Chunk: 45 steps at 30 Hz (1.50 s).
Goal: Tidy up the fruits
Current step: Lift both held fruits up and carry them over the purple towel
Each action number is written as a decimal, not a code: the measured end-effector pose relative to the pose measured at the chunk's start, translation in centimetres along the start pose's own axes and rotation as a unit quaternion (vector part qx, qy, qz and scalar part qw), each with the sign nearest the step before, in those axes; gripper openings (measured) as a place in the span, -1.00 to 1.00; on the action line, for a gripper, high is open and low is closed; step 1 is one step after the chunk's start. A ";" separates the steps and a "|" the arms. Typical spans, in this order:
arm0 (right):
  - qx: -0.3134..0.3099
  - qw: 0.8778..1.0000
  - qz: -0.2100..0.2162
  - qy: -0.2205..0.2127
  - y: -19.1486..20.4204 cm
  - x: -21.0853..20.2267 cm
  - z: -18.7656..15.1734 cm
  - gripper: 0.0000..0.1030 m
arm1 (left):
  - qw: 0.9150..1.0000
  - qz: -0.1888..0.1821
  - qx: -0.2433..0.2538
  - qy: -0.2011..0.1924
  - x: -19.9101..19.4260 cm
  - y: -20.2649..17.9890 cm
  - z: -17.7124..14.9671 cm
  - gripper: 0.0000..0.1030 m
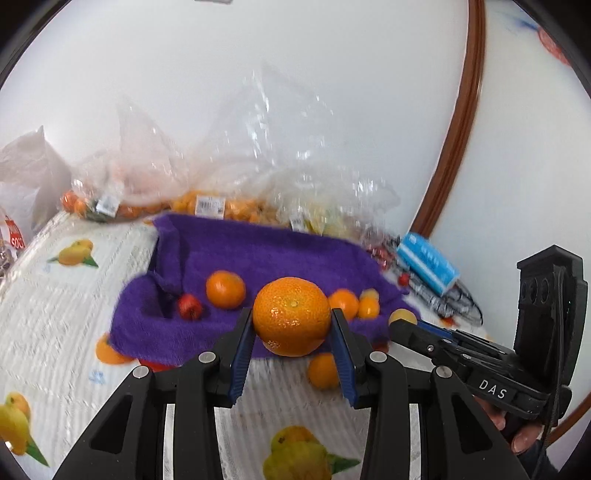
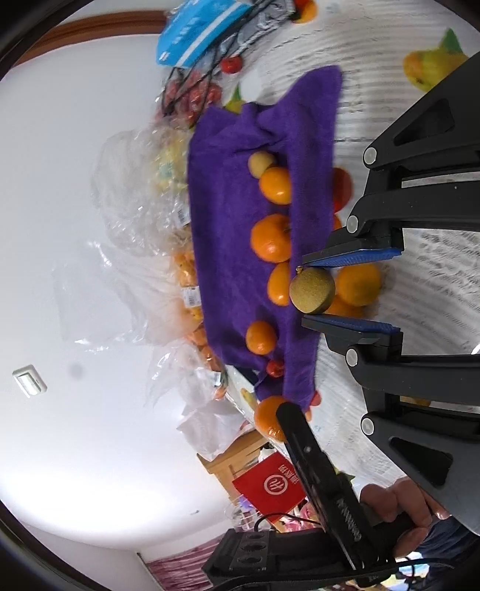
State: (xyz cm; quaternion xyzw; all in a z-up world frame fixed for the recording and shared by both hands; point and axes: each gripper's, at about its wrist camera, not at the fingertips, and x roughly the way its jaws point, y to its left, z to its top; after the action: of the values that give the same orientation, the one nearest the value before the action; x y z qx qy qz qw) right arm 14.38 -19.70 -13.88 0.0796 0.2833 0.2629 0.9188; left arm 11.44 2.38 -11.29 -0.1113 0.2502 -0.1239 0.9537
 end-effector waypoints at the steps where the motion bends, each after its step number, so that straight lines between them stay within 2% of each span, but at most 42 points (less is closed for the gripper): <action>1: -0.008 1.000 -0.003 -0.004 0.3 -0.1 0.6 -0.50 | 1.000 0.002 0.000 -0.007 -0.2 0.1 0.6 -0.26; 5: -0.034 0.999 -0.009 -0.034 1.7 -0.8 4.0 -0.50 | 0.999 0.022 0.008 -0.033 0.1 0.3 3.4 -0.26; 7: -0.037 0.998 -0.030 -0.044 2.0 -0.6 5.5 -0.51 | 0.999 0.029 -0.002 -0.033 0.9 0.7 4.4 -0.26; 9: -0.024 0.997 -0.049 -0.047 1.8 0.2 6.6 -0.50 | 0.999 0.027 -0.015 -0.027 2.2 1.1 5.2 -0.26; 11: -0.001 0.999 -0.034 -0.042 1.0 1.4 7.4 -0.51 | 0.999 0.036 -0.012 -0.027 3.2 1.3 5.9 -0.26; 15: 0.014 0.997 -0.054 -0.046 0.0 2.4 9.4 -0.50 | 0.998 0.060 0.001 -0.029 5.1 1.9 6.9 -0.26; 17: 0.017 0.997 -0.054 -0.056 -0.7 2.5 10.3 -0.50 | 0.998 0.058 -0.007 -0.024 6.0 2.6 6.6 -0.26; 21: 0.037 0.996 -0.051 -0.066 -3.1 3.4 9.0 -0.50 | 0.998 0.042 -0.044 0.010 7.7 4.3 4.5 -0.26; 24: 0.072 0.996 -0.040 -0.024 -5.4 5.1 7.0 -0.50 | 0.998 0.051 -0.042 0.017 8.3 4.5 3.7 -0.26; 27: 0.096 0.994 -0.046 -0.001 -6.8 6.5 6.1 -0.50 | 0.998 0.040 -0.049 0.019 8.5 4.7 3.6 -0.26; 35: 0.064 0.995 -0.074 -0.003 -6.2 6.7 5.9 -0.50 | 0.997 0.042 -0.061 0.036 9.5 5.4 3.1 -0.26; 45: 0.053 0.993 -0.106 -0.022 -6.5 5.5 6.4 -0.50 | 0.998 0.035 -0.038 0.037 9.6 4.3 2.7 -0.26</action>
State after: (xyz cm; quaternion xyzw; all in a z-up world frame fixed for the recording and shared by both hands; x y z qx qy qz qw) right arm 24.67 -22.27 -13.08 0.1035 0.2830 0.1467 0.9422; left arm 21.72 4.03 -14.48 -0.1343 0.2935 -0.0849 0.9427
